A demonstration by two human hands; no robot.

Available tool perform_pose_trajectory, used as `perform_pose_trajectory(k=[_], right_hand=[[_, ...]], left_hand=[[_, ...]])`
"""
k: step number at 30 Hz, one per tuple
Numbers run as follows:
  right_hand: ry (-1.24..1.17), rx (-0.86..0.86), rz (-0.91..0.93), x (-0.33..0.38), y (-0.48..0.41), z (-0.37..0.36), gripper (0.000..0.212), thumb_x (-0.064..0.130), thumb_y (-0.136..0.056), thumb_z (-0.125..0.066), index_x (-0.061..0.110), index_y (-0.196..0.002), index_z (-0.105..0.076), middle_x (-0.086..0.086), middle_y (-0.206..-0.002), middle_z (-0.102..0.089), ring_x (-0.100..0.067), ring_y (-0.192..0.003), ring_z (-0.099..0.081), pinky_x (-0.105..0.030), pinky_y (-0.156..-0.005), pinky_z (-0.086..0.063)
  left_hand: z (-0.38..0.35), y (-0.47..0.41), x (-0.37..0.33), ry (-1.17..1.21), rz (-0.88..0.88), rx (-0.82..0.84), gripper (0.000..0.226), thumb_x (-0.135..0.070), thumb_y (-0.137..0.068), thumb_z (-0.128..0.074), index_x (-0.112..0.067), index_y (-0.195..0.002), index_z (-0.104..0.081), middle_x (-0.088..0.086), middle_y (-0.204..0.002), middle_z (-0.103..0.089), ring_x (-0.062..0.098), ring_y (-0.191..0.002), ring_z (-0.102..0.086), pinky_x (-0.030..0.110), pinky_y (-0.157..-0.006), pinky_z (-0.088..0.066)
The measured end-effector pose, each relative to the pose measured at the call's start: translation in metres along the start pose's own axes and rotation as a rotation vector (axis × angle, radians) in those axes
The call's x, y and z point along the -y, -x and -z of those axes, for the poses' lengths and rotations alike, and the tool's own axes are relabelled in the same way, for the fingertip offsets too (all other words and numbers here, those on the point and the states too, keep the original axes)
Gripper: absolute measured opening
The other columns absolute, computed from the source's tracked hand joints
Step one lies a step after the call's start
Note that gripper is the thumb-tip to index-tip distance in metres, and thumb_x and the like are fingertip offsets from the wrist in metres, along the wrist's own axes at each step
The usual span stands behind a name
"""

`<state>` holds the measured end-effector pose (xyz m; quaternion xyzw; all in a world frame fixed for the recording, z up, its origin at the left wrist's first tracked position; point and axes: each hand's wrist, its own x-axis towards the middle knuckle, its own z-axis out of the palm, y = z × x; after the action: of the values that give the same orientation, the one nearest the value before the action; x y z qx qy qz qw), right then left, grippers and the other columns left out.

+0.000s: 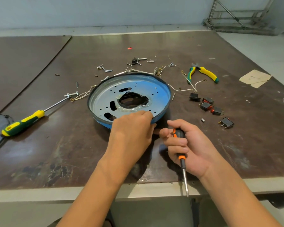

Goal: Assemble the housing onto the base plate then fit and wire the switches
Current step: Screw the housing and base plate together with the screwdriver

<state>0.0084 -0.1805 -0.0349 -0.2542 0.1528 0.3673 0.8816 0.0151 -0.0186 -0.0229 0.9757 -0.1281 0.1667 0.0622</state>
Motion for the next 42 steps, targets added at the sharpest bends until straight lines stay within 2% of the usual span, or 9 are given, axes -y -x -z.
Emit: perform_pose_trajectory(k=[5,10,18,23,27,33,35,39,42], right_hand=[[0.150,-0.059,0.165,0.015,0.009,0.006,0.016,0.017,-0.085,-0.060,0.002,-0.088,-0.059,-0.007,-0.071,-0.059,-0.005,-0.033,-0.038,-0.012,-0.029,-0.029],[0.252,-0.215,0.350,0.045,0.012,0.017,0.051,0.015,-0.077,-0.065,0.002,-0.126,-0.060,-0.004,-0.071,-0.057,-0.003,-0.036,-0.033,-0.009,-0.030,-0.022],[0.409,-0.405,0.708,0.081,-0.007,0.017,0.018,0.000,-0.094,-0.054,0.001,-0.110,-0.061,-0.008,-0.070,-0.060,-0.006,-0.037,-0.038,-0.015,-0.030,-0.023],[0.825,-0.639,0.830,0.078,-0.017,0.011,0.014,0.001,-0.089,-0.061,0.011,-0.096,-0.067,-0.006,-0.062,-0.063,-0.012,-0.037,-0.045,-0.018,-0.034,-0.030],[1.324,-0.769,0.831,0.102,-0.040,-0.011,0.010,0.011,-0.085,-0.066,0.020,-0.081,-0.070,-0.005,-0.065,-0.066,-0.016,-0.041,-0.055,-0.022,-0.040,-0.041],[1.940,-0.857,0.740,0.143,-0.109,-0.034,0.022,0.023,-0.084,-0.076,0.005,-0.096,-0.073,-0.015,-0.097,-0.070,-0.029,-0.092,-0.064,-0.041,-0.079,-0.057],[2.106,-0.870,0.636,0.142,-0.126,-0.033,0.028,0.026,-0.087,-0.075,0.000,-0.093,-0.064,-0.019,-0.099,-0.068,-0.034,-0.091,-0.061,-0.042,-0.075,-0.053],[2.249,-0.909,0.554,0.137,-0.148,-0.020,0.005,0.004,-0.096,-0.054,0.006,-0.093,-0.057,-0.023,-0.102,-0.064,-0.037,-0.083,-0.058,-0.039,-0.067,-0.041],[2.301,-0.868,0.502,0.137,-0.158,-0.021,0.017,0.003,-0.097,-0.049,0.011,-0.082,-0.048,-0.015,-0.088,-0.059,-0.030,-0.073,-0.055,-0.038,-0.065,-0.041]], left_hand=[[0.000,0.001,-0.001,-0.030,-0.002,0.062,0.019,-0.045,-0.097,-0.049,-0.027,-0.093,-0.052,-0.006,-0.093,-0.064,0.020,-0.084,-0.063,0.031,-0.062,-0.039],[0.003,0.003,-0.002,-0.035,0.023,0.079,0.023,-0.048,-0.095,-0.051,-0.026,-0.088,-0.053,-0.005,-0.086,-0.064,0.020,-0.082,-0.063,0.035,-0.067,-0.049],[0.005,0.009,-0.007,-0.041,0.096,0.044,0.024,-0.050,-0.088,-0.060,-0.027,-0.081,-0.059,-0.009,-0.072,-0.059,0.014,-0.069,-0.059,0.033,-0.061,-0.051],[0.008,0.009,-0.006,-0.031,0.091,0.066,0.023,-0.048,-0.086,-0.064,-0.027,-0.079,-0.059,-0.011,-0.076,-0.061,0.014,-0.071,-0.061,0.032,-0.060,-0.051],[0.012,0.002,0.008,0.059,0.047,0.148,0.027,-0.050,-0.084,-0.068,-0.035,-0.106,-0.072,-0.014,-0.109,-0.072,0.014,-0.101,-0.066,0.037,-0.080,-0.056],[0.013,0.000,0.020,0.114,-0.005,0.237,0.030,-0.048,-0.086,-0.067,-0.031,-0.111,-0.071,-0.009,-0.115,-0.071,0.017,-0.106,-0.065,0.040,-0.088,-0.055],[0.013,-0.001,0.024,0.157,0.002,0.259,0.029,-0.046,-0.085,-0.069,-0.031,-0.110,-0.072,-0.008,-0.115,-0.071,0.017,-0.107,-0.064,0.041,-0.089,-0.054],[0.017,-0.002,0.038,0.407,0.064,0.281,0.033,-0.042,-0.078,-0.079,-0.025,-0.107,-0.076,-0.013,-0.119,-0.070,0.008,-0.110,-0.063,0.035,-0.097,-0.052],[0.019,-0.002,0.042,0.415,0.019,0.303,0.034,-0.043,-0.080,-0.077,-0.026,-0.110,-0.075,-0.009,-0.120,-0.070,0.009,-0.111,-0.062,0.035,-0.097,-0.052]])
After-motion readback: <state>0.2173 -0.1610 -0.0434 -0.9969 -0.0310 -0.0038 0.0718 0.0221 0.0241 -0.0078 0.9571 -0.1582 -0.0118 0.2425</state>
